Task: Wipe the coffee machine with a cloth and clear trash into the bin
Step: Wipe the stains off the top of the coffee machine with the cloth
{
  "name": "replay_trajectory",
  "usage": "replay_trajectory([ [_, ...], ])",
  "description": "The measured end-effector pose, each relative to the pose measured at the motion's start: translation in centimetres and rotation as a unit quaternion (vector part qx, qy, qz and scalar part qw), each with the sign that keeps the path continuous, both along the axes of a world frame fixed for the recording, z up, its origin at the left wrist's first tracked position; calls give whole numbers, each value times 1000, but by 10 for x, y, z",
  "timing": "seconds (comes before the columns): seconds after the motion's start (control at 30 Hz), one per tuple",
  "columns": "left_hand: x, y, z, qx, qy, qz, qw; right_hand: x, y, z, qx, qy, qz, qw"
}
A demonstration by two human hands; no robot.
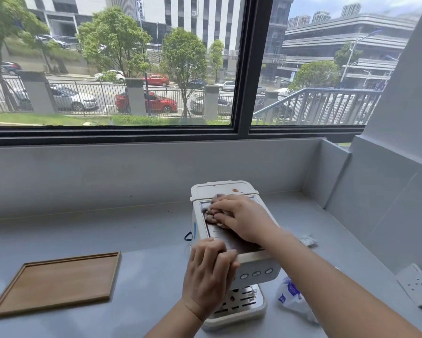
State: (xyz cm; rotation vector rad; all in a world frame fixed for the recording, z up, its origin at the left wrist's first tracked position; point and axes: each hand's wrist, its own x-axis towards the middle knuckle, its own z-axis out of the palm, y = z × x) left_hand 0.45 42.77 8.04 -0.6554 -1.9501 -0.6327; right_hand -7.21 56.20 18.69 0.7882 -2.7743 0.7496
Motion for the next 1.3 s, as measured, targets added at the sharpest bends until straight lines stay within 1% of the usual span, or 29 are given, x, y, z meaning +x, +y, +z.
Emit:
replay_trajectory([
  [0.07, 3, -1, 0, 1, 1, -4, 1000, -7, -14, 4, 6, 2, -21, 1000],
  [0.17, 2, -2, 0, 1, 1, -10, 1000, 0, -32, -8, -23, -11, 75, 997],
  [0.2, 2, -1, 0, 1, 4, -10, 1000, 1, -31, -10, -20, -10, 88, 996],
  [0.23, 1, -1, 0, 1, 7, -9, 1000, -2, -28, -8, -19, -10, 78, 997],
  [0.33, 1, -1, 2, -3, 7, -2, 1000, -17, -13, 0, -45, -1, -2, 999],
  [0.37, 3, -1, 2, -4, 8, -5, 1000, -16, -10, -1, -44, 2, -15, 999],
  [0.5, 0, -3, 13, -26, 6, -3, 1000, 9, 10, -13, -33, -24, 48, 998],
  [0.53, -2, -3, 17, -34, 2, 3, 999, 10, 21, -13, -23, -19, 36, 999],
  [0.57, -3, -3, 21, -42, 0, 11, 999, 5, 31, -10, -14, -9, 1, 1000],
  [0.63, -5, -2, 24, -51, -5, 17, 999, -3, 47, -6, -10, 16, -102, 995],
  [0.67, -4, -1, 23, -48, -7, 17, 999, -4, 47, -6, -9, 23, -137, 990],
  [0.7, -4, -1, 22, -43, -6, 18, 999, -1, 44, -9, -5, 32, -146, 989],
  [0.77, -3, 1, 20, -33, 1, 24, 999, 15, 33, -18, 7, 37, -84, 996],
  [0.8, -4, 1, 20, -32, 7, 27, 999, 22, 33, -22, 6, 23, -42, 999],
  [0.83, -5, 2, 20, -34, 13, 29, 999, 22, 36, -21, 10, 12, -21, 1000],
  [0.87, -5, 2, 21, -37, 16, 30, 999, 16, 41, -18, 20, 13, -30, 999],
  [0.9, -6, 1, 21, -41, 18, 29, 999, 6, 46, -14, 26, 20, -59, 998],
  [0.97, -5, 1, 21, -41, 19, 23, 999, -14, 48, -5, 28, 13, -149, 988],
  [1.0, -3, 1, 20, -34, 18, 14, 999, -19, 44, -4, 29, 9, -181, 983],
  [1.03, -3, 2, 19, -24, 18, 0, 1000, -20, 36, -5, 35, 14, -191, 981],
  [1.07, -3, 2, 18, -14, 17, -13, 1000, -17, 28, -8, 42, 22, -176, 983],
  [1.17, -6, 2, 17, -1, 11, -33, 999, 7, 20, -20, 14, 36, -59, 998],
  [1.2, -6, 1, 18, -1, 8, -37, 999, 8, 23, -20, 11, 33, -51, 998],
  [1.23, -7, 1, 19, -2, 3, -39, 999, 2, 27, -19, 17, 36, -68, 997],
  [1.3, -6, 0, 20, -5, 2, -43, 999, -19, 31, -13, 29, 39, -143, 989],
])
